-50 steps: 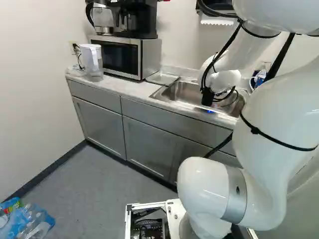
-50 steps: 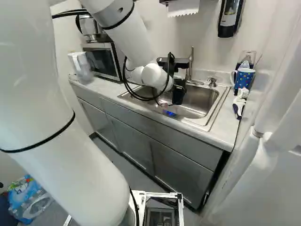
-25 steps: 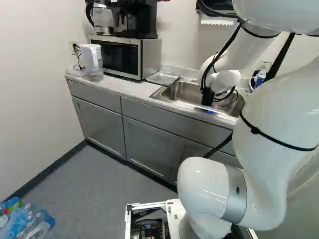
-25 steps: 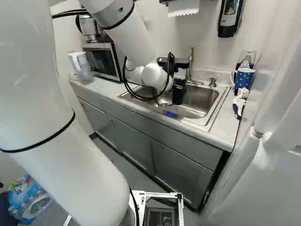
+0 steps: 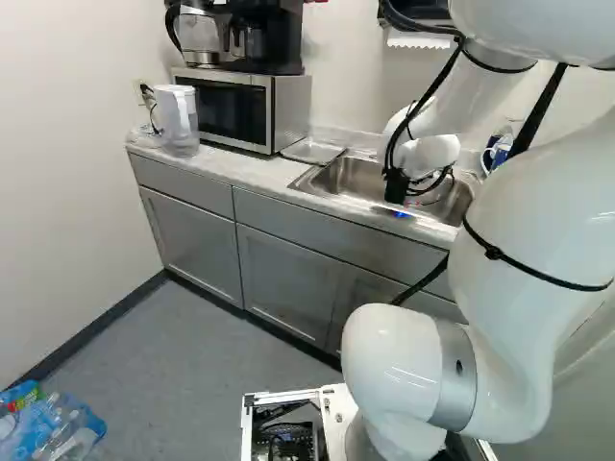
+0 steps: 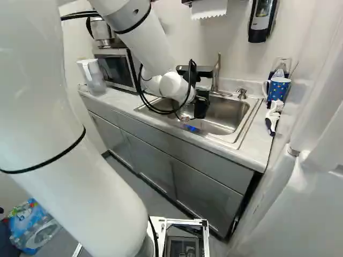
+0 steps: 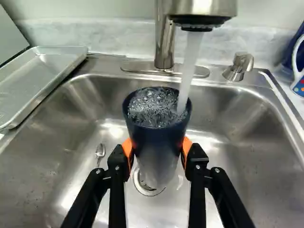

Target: Rinse the cup and place it in the tray

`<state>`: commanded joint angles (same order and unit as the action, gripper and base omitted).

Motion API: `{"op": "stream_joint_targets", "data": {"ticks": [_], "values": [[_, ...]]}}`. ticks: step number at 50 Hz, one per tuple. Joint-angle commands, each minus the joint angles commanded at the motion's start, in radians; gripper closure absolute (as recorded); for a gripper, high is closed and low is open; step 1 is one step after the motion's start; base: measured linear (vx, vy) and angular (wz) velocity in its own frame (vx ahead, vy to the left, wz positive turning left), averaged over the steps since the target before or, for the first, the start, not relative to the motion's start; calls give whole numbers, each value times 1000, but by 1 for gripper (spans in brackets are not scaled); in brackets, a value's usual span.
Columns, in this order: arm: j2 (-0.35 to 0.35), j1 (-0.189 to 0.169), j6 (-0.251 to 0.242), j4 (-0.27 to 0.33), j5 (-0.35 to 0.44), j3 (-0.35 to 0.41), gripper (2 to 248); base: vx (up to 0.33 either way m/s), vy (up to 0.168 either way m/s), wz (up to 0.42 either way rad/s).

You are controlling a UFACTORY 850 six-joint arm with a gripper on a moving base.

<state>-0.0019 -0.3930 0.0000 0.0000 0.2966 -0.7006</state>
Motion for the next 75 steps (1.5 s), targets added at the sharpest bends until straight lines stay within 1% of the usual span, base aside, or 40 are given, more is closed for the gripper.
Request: {"op": "stream_joint_targets", "data": {"ticks": [13, 25, 38, 52, 60, 75], "values": [[-17, 46, 0, 0, 0, -7, 130, 0, 0, 0], [-23, 85, 0, 0, 0, -29, 130, 0, 0, 0], [-17, 113, 0, 0, 0, -65, 130, 0, 0, 0], [-14, 129, 0, 0, -3, -99, 130, 0, 0, 0], [-18, 133, 0, 0, -18, -114, 130, 0, 0, 0], [-44, 133, 0, 0, -54, -121, 130, 0, 0, 0]]}}
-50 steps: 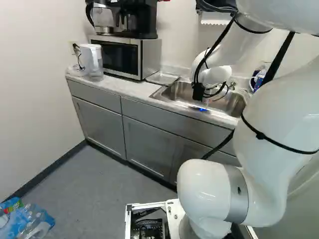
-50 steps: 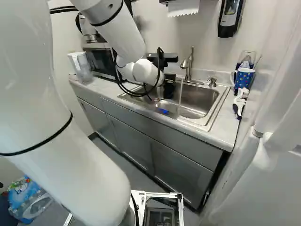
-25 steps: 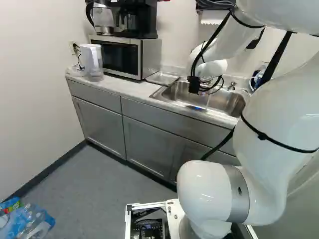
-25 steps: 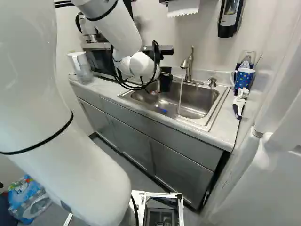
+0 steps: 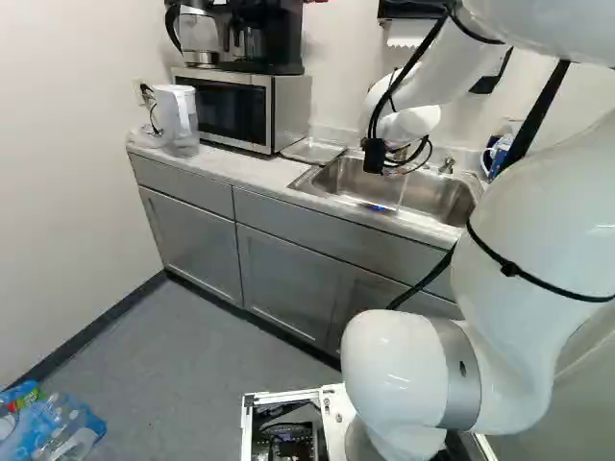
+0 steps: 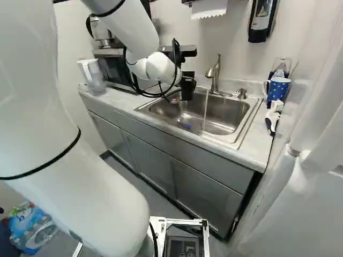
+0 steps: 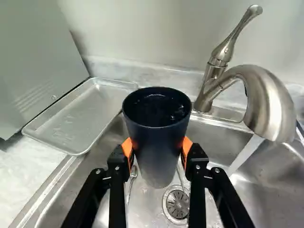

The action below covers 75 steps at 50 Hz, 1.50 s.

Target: Rinse the cup and place it in the tray

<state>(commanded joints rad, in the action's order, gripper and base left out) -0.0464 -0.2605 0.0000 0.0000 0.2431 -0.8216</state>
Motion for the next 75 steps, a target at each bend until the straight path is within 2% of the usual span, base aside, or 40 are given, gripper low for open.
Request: {"op": "stream_joint_targets", "data": {"ticks": [15, 50, 58, 75], "values": [[-26, 0, 0, 0, -28, -8, 130, 0, 0, 0], [-66, 0, 2, 0, -28, -27, 130, 0, 0, 0], [-66, 0, 58, 0, -28, -27, 130, 0, 0, 0], [-66, 0, 231, 0, -28, -27, 130, 0, 0, 0]]}}
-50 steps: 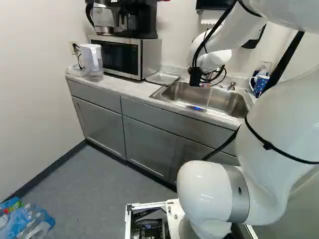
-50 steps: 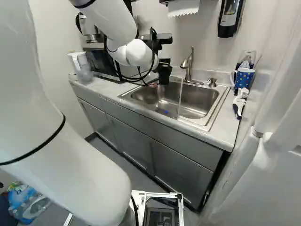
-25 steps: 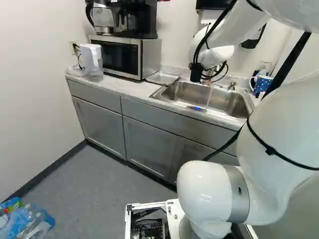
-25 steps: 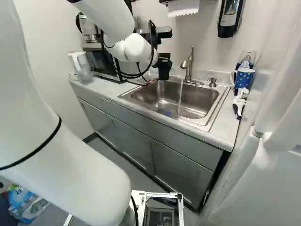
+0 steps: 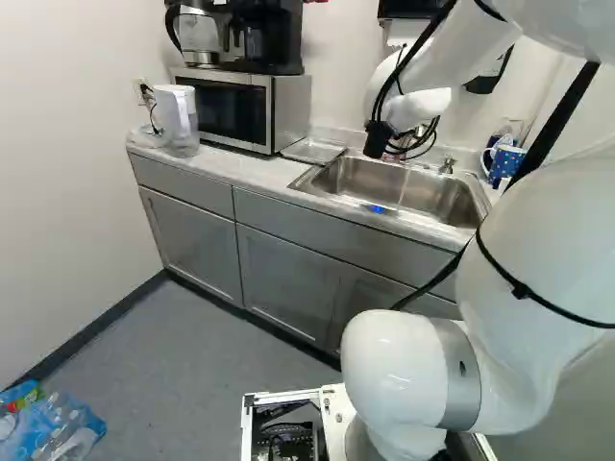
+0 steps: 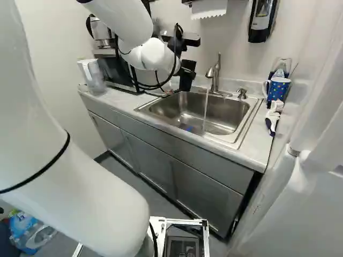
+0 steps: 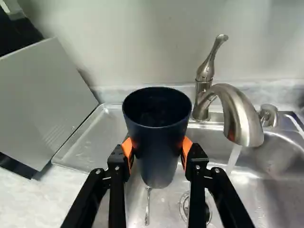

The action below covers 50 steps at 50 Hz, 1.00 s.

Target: Rinse the cup and place it in the tray

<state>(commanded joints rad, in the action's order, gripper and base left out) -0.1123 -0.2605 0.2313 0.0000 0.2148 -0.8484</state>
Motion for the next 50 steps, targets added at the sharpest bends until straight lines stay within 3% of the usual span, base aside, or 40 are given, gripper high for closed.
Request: {"op": "stream_joint_targets", "data": {"ticks": [50], "values": [[0, 0, 525, 0, 0, 0, 130, 0, 0, 0]]}}
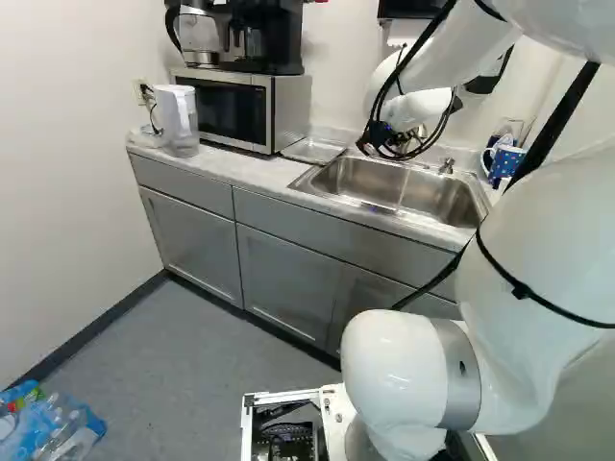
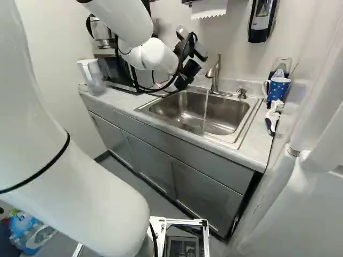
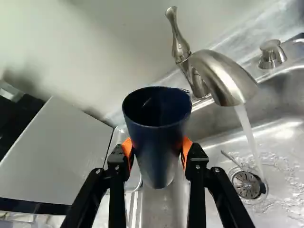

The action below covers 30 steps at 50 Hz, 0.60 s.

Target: Rinse the cup and place it in the tray

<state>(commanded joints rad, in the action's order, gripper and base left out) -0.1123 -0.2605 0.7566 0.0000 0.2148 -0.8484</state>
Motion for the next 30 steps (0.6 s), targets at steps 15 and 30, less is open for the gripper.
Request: {"op": "stream_joint_targets", "data": {"ticks": [15, 30], "values": [[0, 0, 158, 0, 0, 0, 130, 0, 0, 0], [0, 0, 315, 0, 0, 0, 130, 0, 0, 0]]}}
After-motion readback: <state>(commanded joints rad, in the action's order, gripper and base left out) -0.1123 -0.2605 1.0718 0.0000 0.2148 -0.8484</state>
